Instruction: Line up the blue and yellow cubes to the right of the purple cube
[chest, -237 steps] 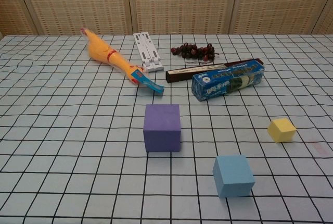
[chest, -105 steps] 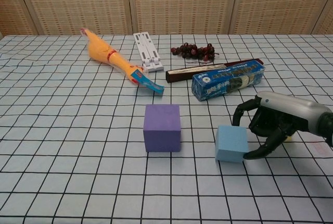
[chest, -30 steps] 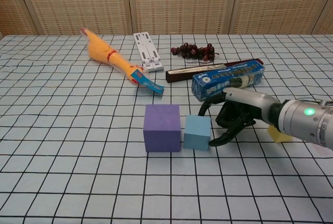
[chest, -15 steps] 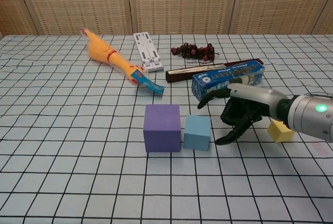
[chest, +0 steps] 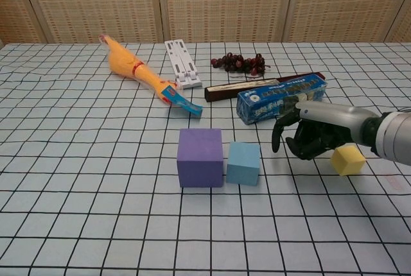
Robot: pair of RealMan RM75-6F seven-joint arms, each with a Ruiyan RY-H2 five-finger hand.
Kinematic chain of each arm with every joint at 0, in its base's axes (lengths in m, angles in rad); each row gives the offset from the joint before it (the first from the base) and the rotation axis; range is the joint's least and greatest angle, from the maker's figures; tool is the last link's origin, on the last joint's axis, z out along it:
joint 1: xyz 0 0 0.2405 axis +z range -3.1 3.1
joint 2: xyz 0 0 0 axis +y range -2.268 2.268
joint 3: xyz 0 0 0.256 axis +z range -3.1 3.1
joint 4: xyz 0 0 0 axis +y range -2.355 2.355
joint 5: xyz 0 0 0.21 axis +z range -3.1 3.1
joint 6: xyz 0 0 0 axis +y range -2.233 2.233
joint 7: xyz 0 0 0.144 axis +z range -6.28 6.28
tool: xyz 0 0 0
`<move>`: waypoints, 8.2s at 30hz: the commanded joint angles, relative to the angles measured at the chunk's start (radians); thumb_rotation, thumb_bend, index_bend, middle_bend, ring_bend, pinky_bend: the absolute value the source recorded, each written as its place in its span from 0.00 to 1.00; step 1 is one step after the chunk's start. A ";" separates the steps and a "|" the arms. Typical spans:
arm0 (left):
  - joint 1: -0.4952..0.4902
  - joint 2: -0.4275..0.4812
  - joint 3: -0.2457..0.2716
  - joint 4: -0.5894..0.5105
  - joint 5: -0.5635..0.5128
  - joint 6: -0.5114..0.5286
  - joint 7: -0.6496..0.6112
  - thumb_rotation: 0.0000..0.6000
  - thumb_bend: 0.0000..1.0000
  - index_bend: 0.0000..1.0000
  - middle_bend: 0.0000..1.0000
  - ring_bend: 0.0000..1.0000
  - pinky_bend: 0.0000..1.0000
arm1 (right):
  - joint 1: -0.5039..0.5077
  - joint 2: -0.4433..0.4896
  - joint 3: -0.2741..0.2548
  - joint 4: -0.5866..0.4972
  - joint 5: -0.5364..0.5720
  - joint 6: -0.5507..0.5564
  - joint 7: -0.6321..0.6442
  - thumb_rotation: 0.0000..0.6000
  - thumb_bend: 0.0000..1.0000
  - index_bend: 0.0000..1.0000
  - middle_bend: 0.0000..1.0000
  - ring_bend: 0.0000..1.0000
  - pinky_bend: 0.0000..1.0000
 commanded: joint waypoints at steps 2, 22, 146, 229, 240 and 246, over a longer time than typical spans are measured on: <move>0.000 0.000 -0.001 0.000 0.000 0.001 -0.002 1.00 0.47 0.57 0.79 0.77 0.99 | 0.017 -0.003 0.000 0.004 0.023 -0.034 0.008 1.00 0.75 0.50 0.93 0.89 1.00; 0.001 0.003 0.000 -0.001 0.003 0.002 -0.011 1.00 0.47 0.57 0.79 0.77 0.99 | 0.011 -0.084 0.010 0.130 -0.115 -0.074 0.175 1.00 0.75 0.48 0.93 0.90 1.00; 0.002 0.006 0.000 -0.007 0.001 0.006 -0.009 1.00 0.47 0.57 0.79 0.77 0.99 | -0.105 -0.073 -0.019 0.218 -0.343 0.094 0.200 1.00 0.14 0.55 0.94 0.91 1.00; 0.003 0.008 -0.002 -0.006 0.008 0.008 -0.017 1.00 0.47 0.57 0.79 0.77 0.99 | -0.078 -0.066 -0.026 0.201 -0.317 0.067 0.204 1.00 0.16 0.39 0.94 0.91 1.00; 0.003 0.006 -0.002 -0.007 0.007 0.008 -0.010 1.00 0.47 0.57 0.79 0.77 0.99 | -0.064 -0.018 -0.023 0.072 -0.119 0.042 -0.003 1.00 0.57 0.49 0.95 0.91 1.00; 0.004 0.006 -0.001 -0.006 0.008 0.009 -0.011 1.00 0.47 0.57 0.79 0.77 0.99 | -0.056 -0.021 -0.021 0.078 -0.128 0.008 0.040 1.00 0.62 0.50 0.95 0.92 1.00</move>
